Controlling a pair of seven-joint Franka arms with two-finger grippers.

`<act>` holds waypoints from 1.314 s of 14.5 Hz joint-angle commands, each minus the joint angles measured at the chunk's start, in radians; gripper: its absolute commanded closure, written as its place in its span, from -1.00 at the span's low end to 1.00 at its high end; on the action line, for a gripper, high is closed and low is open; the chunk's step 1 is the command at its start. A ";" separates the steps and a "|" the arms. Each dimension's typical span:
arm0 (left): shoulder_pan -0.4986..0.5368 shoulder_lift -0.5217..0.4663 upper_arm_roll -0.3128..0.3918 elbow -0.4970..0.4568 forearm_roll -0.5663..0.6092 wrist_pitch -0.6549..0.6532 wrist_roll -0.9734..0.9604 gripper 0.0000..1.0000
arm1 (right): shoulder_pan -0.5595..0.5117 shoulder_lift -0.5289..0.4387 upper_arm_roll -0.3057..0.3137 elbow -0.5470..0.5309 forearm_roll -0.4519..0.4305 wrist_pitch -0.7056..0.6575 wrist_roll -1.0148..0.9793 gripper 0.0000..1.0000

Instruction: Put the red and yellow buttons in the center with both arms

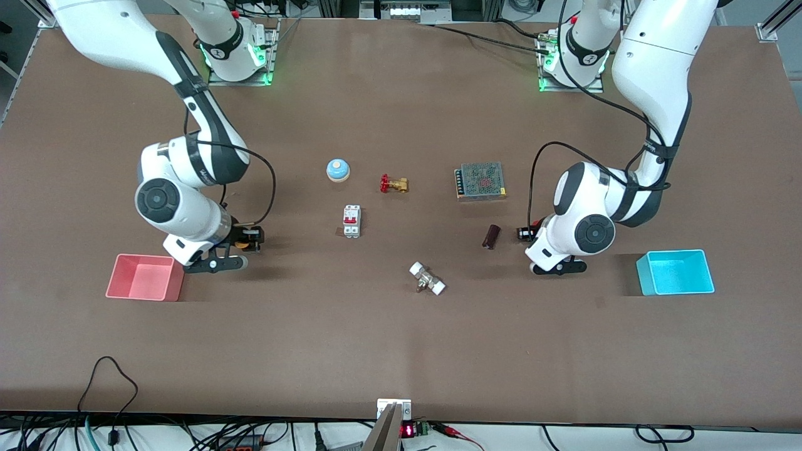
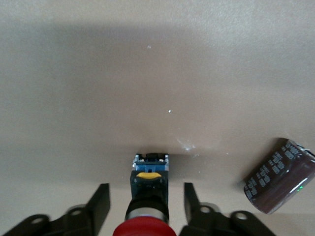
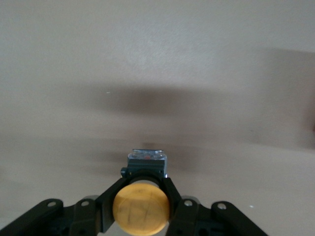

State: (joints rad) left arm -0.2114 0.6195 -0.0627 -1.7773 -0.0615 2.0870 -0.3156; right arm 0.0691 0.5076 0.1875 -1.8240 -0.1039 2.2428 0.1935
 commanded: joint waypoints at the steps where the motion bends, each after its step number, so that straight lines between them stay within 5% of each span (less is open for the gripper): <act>1: -0.006 -0.027 0.007 -0.024 -0.014 0.010 -0.003 -1.00 | 0.012 0.008 0.001 -0.009 -0.022 0.015 0.020 0.34; 8: 0.004 -0.113 0.023 0.018 -0.001 -0.024 0.030 -1.00 | 0.034 0.052 0.001 -0.020 -0.022 0.077 0.043 0.34; 11: 0.004 -0.122 0.043 0.116 -0.001 -0.103 0.094 -1.00 | 0.034 0.054 0.001 -0.021 -0.022 0.078 0.043 0.31; 13: 0.006 -0.122 0.061 0.226 0.029 -0.233 0.133 -1.00 | 0.034 0.058 0.001 -0.021 -0.022 0.078 0.043 -0.07; 16: 0.006 -0.139 0.064 0.363 0.092 -0.401 0.179 -1.00 | 0.028 0.051 0.001 -0.015 -0.020 0.074 0.044 -0.98; 19: 0.006 -0.210 0.064 0.443 0.094 -0.502 0.232 -1.00 | 0.002 0.003 0.001 -0.003 -0.007 0.064 0.030 -1.00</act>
State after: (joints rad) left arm -0.2054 0.4567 0.0010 -1.3855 0.0133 1.6553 -0.1381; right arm 0.0925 0.5591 0.1852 -1.8245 -0.1089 2.3129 0.2167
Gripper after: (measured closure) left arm 0.000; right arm 0.009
